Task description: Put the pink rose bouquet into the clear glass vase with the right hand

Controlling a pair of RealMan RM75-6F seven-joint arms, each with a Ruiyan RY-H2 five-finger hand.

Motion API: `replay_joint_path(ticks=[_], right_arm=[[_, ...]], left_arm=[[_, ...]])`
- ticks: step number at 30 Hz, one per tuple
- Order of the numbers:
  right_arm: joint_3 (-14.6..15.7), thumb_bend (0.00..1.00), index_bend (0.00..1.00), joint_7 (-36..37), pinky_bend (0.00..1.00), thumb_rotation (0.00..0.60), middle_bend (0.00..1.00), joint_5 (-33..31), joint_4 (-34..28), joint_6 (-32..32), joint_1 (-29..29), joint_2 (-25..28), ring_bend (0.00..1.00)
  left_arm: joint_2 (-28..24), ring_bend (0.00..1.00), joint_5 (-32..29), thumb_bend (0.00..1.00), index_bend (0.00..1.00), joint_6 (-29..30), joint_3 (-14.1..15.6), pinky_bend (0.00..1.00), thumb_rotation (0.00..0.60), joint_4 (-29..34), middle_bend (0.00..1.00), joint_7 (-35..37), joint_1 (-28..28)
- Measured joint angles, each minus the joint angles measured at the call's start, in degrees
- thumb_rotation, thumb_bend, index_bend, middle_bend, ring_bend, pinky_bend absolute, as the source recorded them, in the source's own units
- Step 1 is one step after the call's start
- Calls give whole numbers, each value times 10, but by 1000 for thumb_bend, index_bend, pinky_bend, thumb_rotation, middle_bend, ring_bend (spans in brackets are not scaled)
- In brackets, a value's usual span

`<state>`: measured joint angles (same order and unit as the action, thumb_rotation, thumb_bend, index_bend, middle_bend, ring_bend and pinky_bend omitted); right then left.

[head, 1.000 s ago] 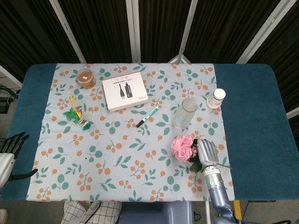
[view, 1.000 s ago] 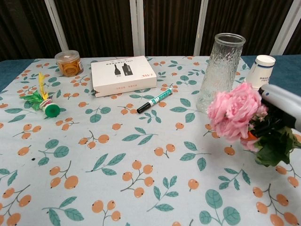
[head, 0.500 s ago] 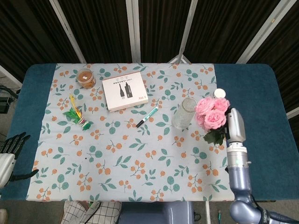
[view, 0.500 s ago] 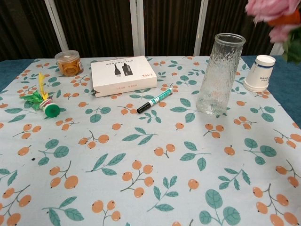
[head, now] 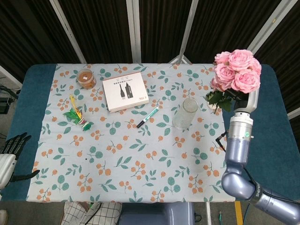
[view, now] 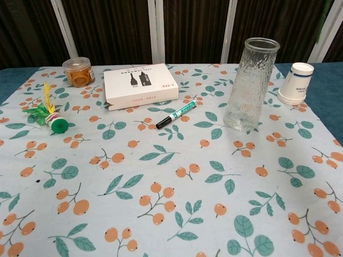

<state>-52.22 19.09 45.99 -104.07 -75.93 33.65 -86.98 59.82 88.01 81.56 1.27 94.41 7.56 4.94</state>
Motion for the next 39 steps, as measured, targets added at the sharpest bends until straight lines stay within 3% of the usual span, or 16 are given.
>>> replay_joint_path(ticks=[13, 31, 33, 37, 39], right_arm=[[-17, 265, 529, 55, 421, 600, 663, -1, 135, 10, 113, -77, 537], [37, 266, 525, 81, 413, 600, 659, -4, 166, 1, 103, -116, 532], [45, 266, 516, 83, 358, 600, 651, -3, 166, 2, 100, -119, 523], [64, 265, 444, 83, 82, 600, 550, -2, 173, 5, 95, -127, 411], [76, 266, 421, 81, 35, 600, 506, -1, 180, 8, 94, -132, 356]], left_arm=[[-4, 0, -6, 0, 0, -10, -1, 0, 600, 1, 0, 14, 4], [-6, 0, -5, 0, 0, -13, 0, 0, 600, 1, 0, 20, 6], [-6, 0, -5, 0, 0, -13, 0, 0, 600, 1, 0, 20, 6], [-6, 0, -5, 0, 0, -13, 0, 0, 600, 2, 0, 19, 6], [-6, 0, -5, 0, 0, -12, 0, 0, 600, 1, 0, 17, 6]])
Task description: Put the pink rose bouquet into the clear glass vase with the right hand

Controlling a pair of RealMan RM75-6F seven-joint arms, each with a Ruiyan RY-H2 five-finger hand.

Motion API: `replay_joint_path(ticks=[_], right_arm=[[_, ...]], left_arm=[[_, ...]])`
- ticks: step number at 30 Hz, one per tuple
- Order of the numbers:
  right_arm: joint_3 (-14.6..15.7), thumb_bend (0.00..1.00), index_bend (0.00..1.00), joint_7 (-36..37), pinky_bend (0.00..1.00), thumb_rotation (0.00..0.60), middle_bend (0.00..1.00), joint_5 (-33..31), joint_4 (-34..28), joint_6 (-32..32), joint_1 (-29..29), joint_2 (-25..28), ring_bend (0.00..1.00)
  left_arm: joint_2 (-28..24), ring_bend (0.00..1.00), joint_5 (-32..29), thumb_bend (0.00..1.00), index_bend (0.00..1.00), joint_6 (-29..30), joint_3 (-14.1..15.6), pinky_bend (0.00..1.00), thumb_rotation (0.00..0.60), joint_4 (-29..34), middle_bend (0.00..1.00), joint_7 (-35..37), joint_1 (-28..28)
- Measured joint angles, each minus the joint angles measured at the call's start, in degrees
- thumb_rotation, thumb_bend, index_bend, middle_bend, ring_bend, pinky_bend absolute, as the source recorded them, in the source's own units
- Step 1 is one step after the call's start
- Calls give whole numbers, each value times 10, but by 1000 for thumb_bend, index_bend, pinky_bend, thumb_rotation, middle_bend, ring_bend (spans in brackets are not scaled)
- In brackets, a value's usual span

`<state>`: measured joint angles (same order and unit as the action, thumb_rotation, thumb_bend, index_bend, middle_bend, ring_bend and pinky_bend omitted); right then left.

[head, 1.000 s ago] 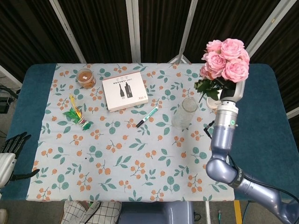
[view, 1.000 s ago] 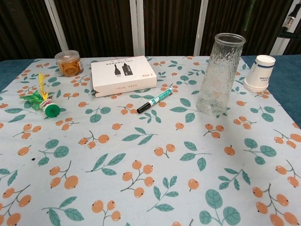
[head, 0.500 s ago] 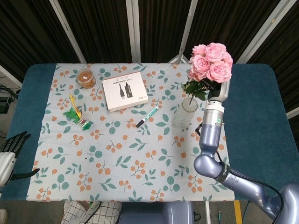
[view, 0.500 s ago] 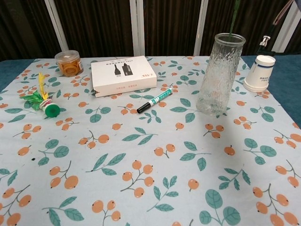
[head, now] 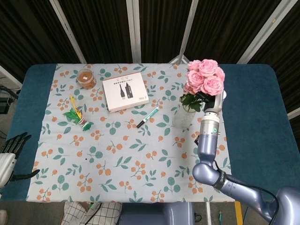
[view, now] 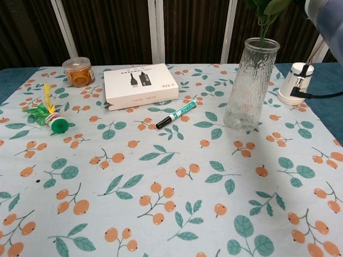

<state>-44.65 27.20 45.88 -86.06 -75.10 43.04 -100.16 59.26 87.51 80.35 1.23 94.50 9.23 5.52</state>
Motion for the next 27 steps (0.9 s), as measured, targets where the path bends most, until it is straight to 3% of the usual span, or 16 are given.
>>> replay_joint_path(ticks=[4, 13, 27], right_arm=[[14, 265, 402, -9, 12, 600, 469, -2, 22, 13, 2, -8, 299], [31, 265, 368, -23, 0, 600, 445, 3, 54, 23, 7, -25, 273], [34, 266, 329, -26, 0, 600, 429, 14, 22, 7, -21, -12, 255]], left_arm=[[1, 0, -1, 0, 0, 1, -1, 0, 600, 0, 0, -1, 0], [-1, 0, -5, 0, 0, -4, -1, 0, 600, 1, 0, 3, 1], [-3, 0, -5, 0, 0, -4, 0, 0, 600, 5, 0, 3, 1]])
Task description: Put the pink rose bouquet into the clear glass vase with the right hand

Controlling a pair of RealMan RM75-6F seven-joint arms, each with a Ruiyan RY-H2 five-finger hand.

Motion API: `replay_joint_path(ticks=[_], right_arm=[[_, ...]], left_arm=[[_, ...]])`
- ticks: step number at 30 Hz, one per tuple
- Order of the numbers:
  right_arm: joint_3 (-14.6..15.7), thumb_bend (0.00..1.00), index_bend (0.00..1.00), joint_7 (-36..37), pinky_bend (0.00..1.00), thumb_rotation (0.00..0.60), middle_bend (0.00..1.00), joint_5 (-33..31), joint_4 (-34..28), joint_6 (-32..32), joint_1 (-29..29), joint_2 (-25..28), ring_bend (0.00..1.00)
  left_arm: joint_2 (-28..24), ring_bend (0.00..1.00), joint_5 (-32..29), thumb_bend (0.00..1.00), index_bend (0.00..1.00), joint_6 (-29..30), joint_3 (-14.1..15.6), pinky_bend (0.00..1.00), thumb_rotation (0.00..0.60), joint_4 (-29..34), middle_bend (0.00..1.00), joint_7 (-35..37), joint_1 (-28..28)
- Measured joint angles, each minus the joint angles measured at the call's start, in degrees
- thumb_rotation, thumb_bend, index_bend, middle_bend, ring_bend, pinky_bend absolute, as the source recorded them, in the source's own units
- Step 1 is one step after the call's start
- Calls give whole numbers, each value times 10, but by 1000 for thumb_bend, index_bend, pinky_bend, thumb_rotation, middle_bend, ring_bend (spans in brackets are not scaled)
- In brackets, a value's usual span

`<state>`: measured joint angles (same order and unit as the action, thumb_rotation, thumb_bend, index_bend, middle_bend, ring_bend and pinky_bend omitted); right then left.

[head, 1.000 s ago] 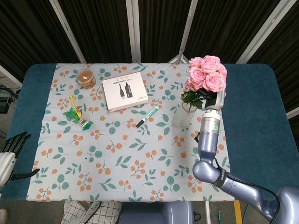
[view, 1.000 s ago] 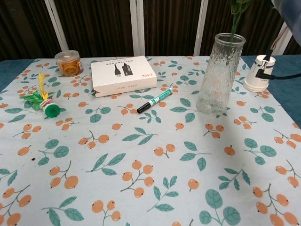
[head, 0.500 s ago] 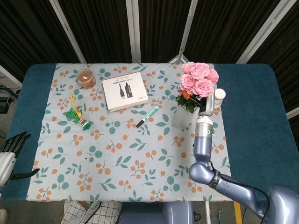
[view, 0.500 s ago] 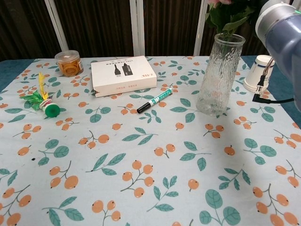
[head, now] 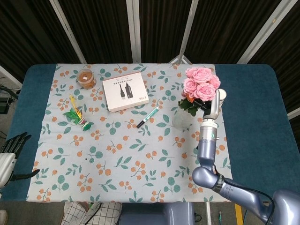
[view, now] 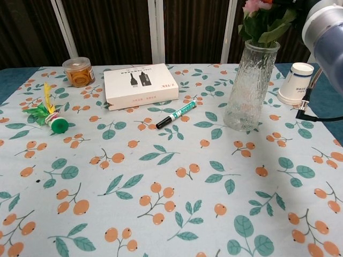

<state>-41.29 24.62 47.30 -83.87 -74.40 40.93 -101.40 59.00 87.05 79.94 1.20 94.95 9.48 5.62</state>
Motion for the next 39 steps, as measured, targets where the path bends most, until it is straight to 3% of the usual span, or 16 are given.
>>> replay_joint_path(ticks=[2, 4, 7, 10, 15, 26, 39], right_arm=[[1, 266, 197, -3, 0, 600, 383, 1, -11, -2, -5, 4, 210], [4, 265, 27, -9, 0, 600, 273, 1, -22, -3, -10, 7, 108], [10, 266, 0, -20, 0, 600, 98, 0, -34, 3, -16, 16, 6], [21, 266, 0, -36, 0, 600, 6, -4, -51, 16, -22, 28, 0], [42, 266, 0, -67, 0, 600, 0, -13, -82, 38, -35, 54, 0], [122, 266, 0, -139, 0, 600, 0, 8, -138, 69, -86, 142, 0], [149, 266, 0, -136, 0, 600, 0, 24, -191, 92, -127, 212, 0]], left_arm=[[0, 0, 0, 0, 0, 1, 0, 0, 600, 0, 0, -1, 0], [0, 0, 1, 0, 0, 2, 0, 0, 600, 0, 0, -2, -1], [0, 0, 1, 0, 0, 4, 0, 0, 600, 0, 0, -3, -1], [1, 0, 2, 0, 0, 4, 0, 0, 600, 0, 0, -3, -2], [1, 0, 4, 0, 0, 5, 1, 0, 600, 0, 0, -3, -2], [0, 0, 8, 0, 0, 9, 2, 0, 600, 0, 0, -4, -3], [1, 0, 7, 0, 0, 8, 3, 0, 600, 4, 0, -9, -4]])
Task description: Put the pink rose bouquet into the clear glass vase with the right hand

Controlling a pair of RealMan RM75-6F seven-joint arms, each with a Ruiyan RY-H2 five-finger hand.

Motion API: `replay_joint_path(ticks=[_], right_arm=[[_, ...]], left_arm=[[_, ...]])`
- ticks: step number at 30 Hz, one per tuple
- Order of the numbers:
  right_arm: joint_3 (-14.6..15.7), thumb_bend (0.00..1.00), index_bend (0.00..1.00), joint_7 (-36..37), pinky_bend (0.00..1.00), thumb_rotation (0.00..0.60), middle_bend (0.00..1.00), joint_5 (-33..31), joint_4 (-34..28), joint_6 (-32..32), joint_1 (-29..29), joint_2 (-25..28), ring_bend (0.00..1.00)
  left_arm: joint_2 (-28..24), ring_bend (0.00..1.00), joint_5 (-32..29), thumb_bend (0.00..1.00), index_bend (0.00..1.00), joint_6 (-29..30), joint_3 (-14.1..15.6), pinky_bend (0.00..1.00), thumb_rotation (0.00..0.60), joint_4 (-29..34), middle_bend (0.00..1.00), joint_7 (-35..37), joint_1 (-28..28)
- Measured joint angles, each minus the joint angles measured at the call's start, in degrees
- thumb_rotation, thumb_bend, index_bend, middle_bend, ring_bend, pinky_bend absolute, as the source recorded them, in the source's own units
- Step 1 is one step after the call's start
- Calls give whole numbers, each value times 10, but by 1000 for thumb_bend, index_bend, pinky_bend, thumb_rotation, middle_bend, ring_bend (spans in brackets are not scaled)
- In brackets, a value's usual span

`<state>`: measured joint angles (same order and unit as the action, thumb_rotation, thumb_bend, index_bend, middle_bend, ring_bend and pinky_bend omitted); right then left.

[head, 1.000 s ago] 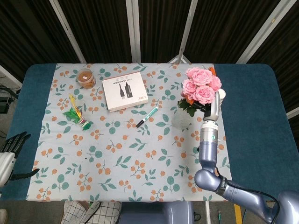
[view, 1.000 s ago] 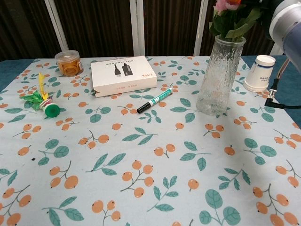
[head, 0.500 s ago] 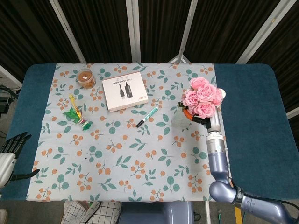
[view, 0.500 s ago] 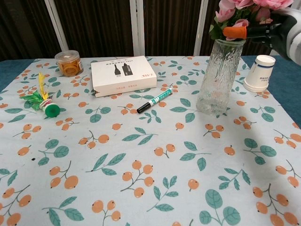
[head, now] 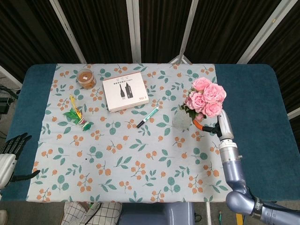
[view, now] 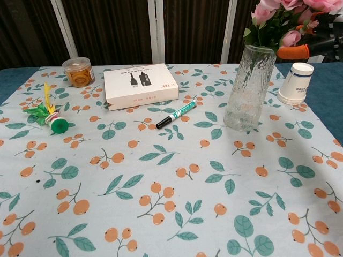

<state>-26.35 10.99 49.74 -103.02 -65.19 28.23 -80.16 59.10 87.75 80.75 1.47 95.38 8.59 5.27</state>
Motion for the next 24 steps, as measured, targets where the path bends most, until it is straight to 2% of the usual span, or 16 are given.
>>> replay_joint_path(ticks=[16, 24], right_arm=[[52, 266, 0, -24, 0, 600, 0, 33, -18, 5, -33, 56, 0], [88, 266, 0, -20, 0, 600, 0, 60, -13, 9, -70, 110, 0]], left_arm=[[-1, 0, 2, 0, 0, 3, 0, 0, 600, 0, 0, 1, -1], [-1, 0, 2, 0, 0, 3, 1, 0, 600, -1, 0, 0, -2]])
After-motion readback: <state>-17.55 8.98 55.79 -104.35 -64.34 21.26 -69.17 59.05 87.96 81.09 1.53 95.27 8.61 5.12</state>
